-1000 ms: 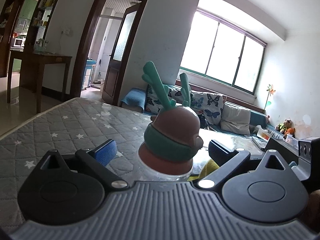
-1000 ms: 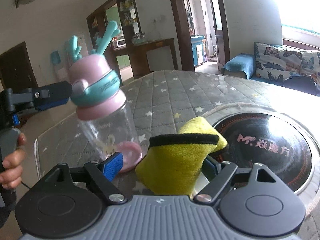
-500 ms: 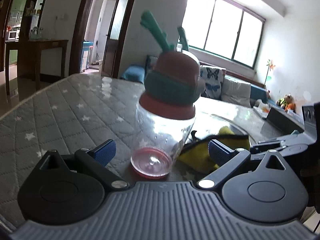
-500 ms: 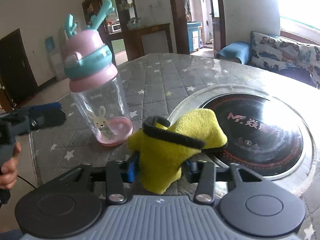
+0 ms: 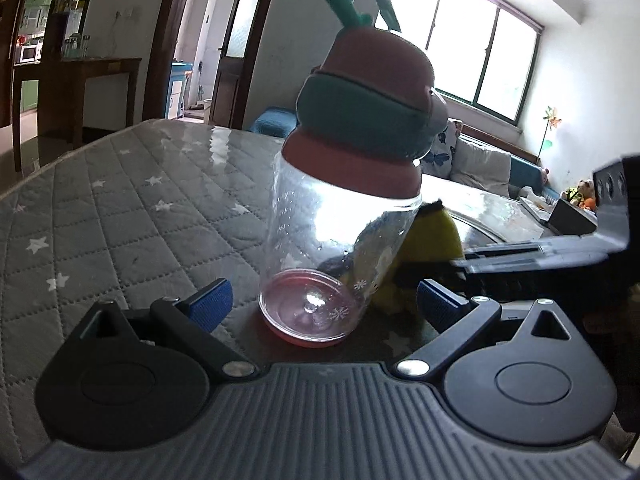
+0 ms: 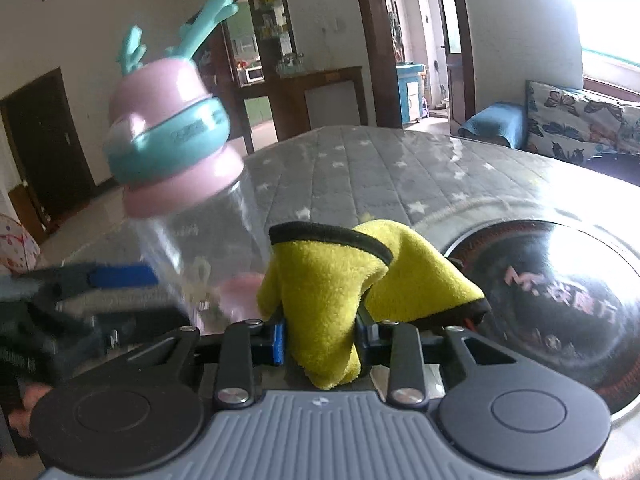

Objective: Clean container
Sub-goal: 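Lower the bottle onto the table with the left tool while the right tool withdraws the cloth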

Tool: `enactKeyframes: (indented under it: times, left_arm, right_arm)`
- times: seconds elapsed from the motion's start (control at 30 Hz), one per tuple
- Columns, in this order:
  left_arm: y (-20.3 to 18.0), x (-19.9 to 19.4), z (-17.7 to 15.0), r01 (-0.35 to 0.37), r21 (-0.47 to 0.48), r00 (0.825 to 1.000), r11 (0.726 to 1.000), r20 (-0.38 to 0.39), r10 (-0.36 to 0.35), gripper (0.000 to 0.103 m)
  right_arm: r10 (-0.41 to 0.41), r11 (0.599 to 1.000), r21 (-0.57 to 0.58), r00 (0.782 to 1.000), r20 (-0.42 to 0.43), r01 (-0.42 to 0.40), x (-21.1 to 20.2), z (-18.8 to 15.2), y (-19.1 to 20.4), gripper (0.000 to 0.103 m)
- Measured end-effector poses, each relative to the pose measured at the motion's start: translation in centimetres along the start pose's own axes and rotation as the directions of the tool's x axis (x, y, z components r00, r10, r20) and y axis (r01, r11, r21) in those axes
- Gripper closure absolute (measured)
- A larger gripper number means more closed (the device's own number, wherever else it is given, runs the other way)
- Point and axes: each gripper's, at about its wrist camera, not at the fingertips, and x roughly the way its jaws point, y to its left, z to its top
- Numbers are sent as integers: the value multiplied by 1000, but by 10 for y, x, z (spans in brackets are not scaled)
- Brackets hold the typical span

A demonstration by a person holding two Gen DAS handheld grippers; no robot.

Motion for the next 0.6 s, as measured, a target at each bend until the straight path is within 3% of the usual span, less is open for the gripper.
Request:
enactKeyframes:
  times: [0.13,0.2,0.37,0.6]
  left_arm:
    - [-2,0,-1,-7,-4,1000,1000,-11,7,4]
    - [-4,0,-1,-9,-4,1000,1000,-18,9,4]
    - [-13,2,1,-31,-18,998,999,-61,30,4]
    - [-28,-2,7,-70,-29,992,997,-103,67,3]
  right_arm:
    - [31,998,57,999,-25,-30,6,9,-11,65]
    - [29,998,63,999,-19,-27,1,10,-12,54]
    - [-1,999,46,1000,2,1,-17,8,-5,40]
    - [-39,999,0,999,17,39,-30,3,8,34]
